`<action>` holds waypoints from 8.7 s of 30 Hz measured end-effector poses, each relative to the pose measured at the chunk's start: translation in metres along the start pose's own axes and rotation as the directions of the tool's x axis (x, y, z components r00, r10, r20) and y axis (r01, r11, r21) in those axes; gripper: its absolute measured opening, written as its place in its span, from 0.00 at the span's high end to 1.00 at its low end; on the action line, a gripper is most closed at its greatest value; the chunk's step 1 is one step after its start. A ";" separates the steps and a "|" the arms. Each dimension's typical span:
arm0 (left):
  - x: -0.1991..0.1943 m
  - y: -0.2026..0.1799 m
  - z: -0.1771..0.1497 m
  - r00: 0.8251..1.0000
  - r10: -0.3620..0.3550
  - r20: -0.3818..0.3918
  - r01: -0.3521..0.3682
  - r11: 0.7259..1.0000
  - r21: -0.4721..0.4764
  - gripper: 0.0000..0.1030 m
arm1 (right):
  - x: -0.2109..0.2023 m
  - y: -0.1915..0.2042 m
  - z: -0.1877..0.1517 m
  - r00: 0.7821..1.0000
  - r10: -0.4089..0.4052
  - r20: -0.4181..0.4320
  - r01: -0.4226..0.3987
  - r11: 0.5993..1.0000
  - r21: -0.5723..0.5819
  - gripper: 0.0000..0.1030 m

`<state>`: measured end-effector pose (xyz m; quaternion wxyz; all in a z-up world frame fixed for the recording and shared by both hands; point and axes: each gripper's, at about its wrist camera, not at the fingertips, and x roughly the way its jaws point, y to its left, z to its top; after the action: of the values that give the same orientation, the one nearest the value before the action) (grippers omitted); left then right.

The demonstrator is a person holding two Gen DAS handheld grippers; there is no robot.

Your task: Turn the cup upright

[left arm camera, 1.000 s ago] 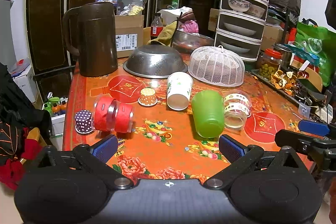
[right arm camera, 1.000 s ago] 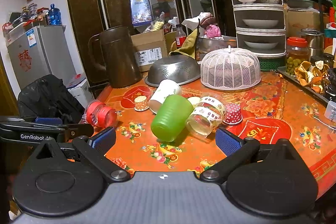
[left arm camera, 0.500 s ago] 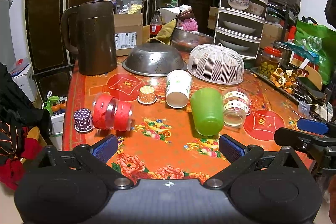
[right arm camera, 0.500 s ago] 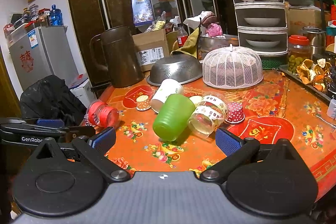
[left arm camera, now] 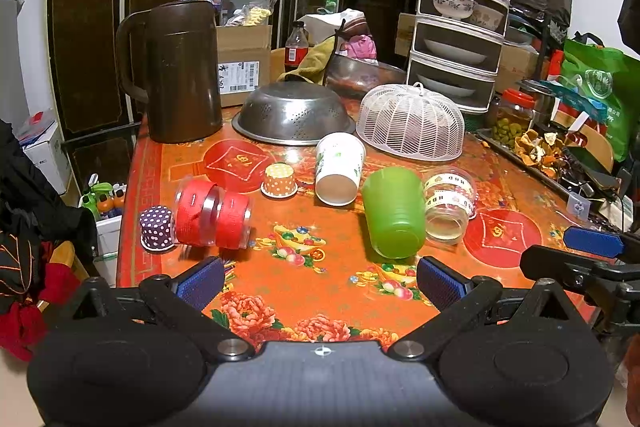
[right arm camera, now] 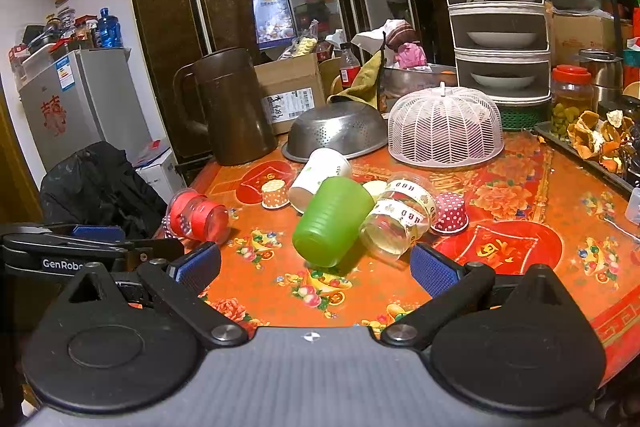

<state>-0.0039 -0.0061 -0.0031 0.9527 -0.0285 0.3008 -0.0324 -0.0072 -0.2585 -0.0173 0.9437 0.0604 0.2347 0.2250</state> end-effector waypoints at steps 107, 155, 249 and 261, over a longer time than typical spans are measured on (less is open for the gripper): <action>0.208 -0.022 0.138 0.968 -0.041 -0.250 0.060 0.996 0.068 0.40 | 0.004 -0.081 -0.021 0.998 0.019 -0.056 -0.012 0.992 0.123 0.01; 0.031 -0.037 -0.068 0.931 -0.312 -0.190 0.267 0.936 -0.230 0.40 | 0.076 -0.020 -0.015 0.850 0.264 -0.455 -0.075 0.918 0.390 0.21; -0.065 0.058 -0.111 0.909 -0.262 0.325 0.335 0.922 -0.196 0.16 | 0.043 0.062 -0.139 0.880 -0.068 0.469 0.210 0.943 -0.258 0.23; -0.047 0.051 -0.117 0.943 -0.227 0.245 0.272 0.947 -0.170 0.06 | 0.022 0.051 -0.123 0.945 -0.099 0.313 0.159 0.972 -0.174 0.01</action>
<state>-0.1073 0.0444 -0.0758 0.9606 -0.1662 0.1883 -0.1193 -0.0675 -0.2024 -0.1236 0.9825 -0.0153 0.0676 0.1727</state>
